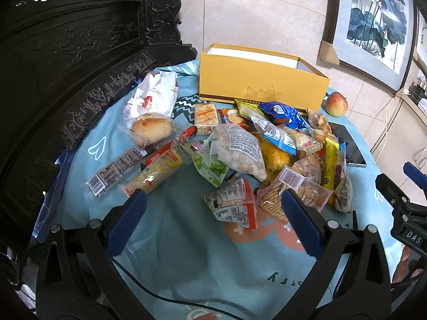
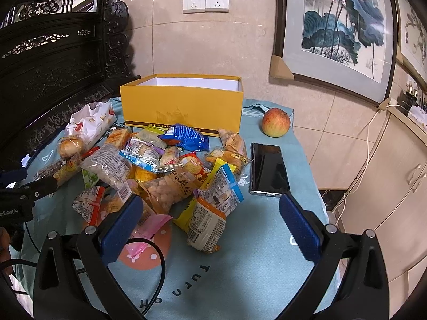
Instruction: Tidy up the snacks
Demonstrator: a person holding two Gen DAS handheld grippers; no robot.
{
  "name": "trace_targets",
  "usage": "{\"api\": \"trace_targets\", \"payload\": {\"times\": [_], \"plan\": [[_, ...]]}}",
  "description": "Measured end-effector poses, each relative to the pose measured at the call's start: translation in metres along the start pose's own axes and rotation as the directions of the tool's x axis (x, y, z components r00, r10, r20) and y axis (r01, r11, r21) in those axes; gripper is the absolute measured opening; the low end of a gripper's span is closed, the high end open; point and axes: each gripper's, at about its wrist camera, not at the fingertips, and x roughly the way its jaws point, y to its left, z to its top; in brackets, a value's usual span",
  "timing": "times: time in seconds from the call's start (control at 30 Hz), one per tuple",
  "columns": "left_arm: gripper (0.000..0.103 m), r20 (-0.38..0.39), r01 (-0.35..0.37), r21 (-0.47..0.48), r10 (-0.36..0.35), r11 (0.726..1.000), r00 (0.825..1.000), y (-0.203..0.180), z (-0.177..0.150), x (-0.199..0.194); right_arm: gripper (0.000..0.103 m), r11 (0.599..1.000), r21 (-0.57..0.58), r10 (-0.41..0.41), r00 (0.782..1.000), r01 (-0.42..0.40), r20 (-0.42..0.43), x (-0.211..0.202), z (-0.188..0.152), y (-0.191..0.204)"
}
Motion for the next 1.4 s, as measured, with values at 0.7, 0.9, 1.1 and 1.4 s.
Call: {"api": "trace_targets", "payload": {"times": [0.7, 0.9, 1.1, 1.4], "plan": [[0.101, -0.009, 0.003, 0.006, -0.003, 1.000, 1.000, -0.002, -0.001, 0.002, 0.102, 1.000, -0.004, -0.001, 1.000, 0.001, -0.014, 0.003, -0.001, 0.000], [0.101, -0.012, 0.017, 0.008, -0.016, 1.000, 1.000, -0.001, -0.004, 0.004, 0.102, 1.000, -0.011, -0.010, 1.000, 0.009, -0.024, 0.006, -0.005, -0.002], [0.101, -0.011, 0.027, 0.051, -0.026, 0.998, 1.000, 0.007, -0.012, 0.014, 0.102, 0.998, -0.059, -0.019, 1.000, 0.019, -0.004, 0.009, -0.018, -0.007], [0.101, -0.023, 0.008, 0.062, -0.006, 0.998, 1.000, 0.017, -0.008, 0.029, 0.102, 0.994, -0.094, 0.049, 0.998, -0.053, -0.044, 0.032, -0.021, -0.004]]}}
